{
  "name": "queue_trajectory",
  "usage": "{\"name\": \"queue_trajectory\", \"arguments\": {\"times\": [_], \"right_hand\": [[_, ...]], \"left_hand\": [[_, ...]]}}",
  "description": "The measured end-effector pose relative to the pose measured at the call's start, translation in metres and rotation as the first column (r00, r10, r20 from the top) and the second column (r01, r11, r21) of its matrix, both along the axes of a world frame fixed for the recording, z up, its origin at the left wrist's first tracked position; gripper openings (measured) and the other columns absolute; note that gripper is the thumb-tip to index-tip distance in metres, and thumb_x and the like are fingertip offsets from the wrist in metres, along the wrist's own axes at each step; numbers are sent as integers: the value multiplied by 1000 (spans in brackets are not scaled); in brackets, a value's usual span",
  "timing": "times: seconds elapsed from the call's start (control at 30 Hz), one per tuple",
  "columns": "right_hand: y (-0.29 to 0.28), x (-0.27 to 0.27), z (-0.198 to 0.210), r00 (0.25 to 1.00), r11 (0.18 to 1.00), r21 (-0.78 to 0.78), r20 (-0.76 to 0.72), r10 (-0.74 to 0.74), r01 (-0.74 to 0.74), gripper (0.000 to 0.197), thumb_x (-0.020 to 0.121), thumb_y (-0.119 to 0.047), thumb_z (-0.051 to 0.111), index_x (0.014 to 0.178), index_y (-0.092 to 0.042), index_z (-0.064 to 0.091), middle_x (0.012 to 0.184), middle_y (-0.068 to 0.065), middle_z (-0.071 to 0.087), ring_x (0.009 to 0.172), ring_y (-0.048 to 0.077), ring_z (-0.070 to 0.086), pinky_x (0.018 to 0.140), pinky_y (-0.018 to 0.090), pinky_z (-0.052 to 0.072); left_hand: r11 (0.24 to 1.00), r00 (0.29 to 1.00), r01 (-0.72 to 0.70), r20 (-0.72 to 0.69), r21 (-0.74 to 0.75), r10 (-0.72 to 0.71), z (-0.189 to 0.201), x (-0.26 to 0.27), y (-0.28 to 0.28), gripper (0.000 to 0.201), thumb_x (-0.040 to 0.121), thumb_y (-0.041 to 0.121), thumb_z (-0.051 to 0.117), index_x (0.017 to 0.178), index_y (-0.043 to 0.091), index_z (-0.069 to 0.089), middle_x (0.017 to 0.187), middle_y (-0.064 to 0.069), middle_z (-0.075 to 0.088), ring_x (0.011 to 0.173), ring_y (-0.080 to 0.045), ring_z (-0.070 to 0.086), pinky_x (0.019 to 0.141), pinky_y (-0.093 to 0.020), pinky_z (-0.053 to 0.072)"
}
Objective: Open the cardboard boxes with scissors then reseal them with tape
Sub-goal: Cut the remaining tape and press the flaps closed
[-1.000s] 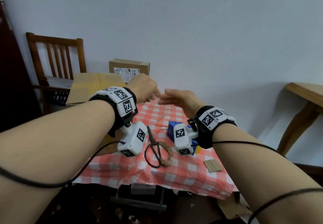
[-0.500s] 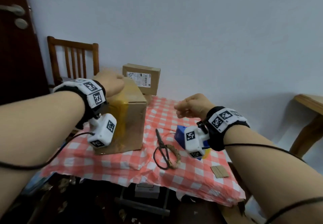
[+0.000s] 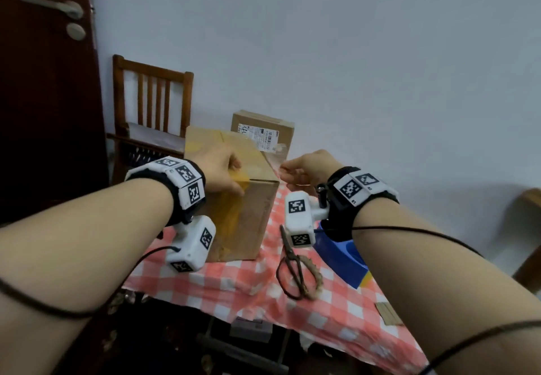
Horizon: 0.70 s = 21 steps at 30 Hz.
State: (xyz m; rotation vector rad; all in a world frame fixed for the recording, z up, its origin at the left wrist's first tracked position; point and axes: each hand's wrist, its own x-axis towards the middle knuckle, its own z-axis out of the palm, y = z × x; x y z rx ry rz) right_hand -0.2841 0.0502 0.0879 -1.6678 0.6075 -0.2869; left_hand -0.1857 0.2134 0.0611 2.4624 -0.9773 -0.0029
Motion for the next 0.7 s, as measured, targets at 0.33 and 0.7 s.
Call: {"name": "queue_trajectory", "arguments": {"times": [0.33, 0.7], "right_hand": [[26, 40, 8, 991, 999, -14, -122, -48, 47, 10, 88, 2, 62, 79, 4, 60, 72, 16, 67, 40, 14, 61, 48, 25, 51], [20, 57, 14, 963, 999, -35, -269, -3, -6, 11, 96, -2, 49, 85, -2, 52, 71, 13, 60, 27, 12, 49, 32, 16, 40]], "left_hand": [[981, 995, 65, 63, 184, -77, 7, 17, 5, 126, 61, 41, 87, 153, 20, 3, 161, 0, 6, 146, -24, 6, 117, -43, 12], [954, 983, 133, 89, 267, -161, 5, 24, -12, 123, 66, 38, 84, 153, 25, -1, 161, 7, 0, 148, -16, -2, 118, -44, 5]]}}
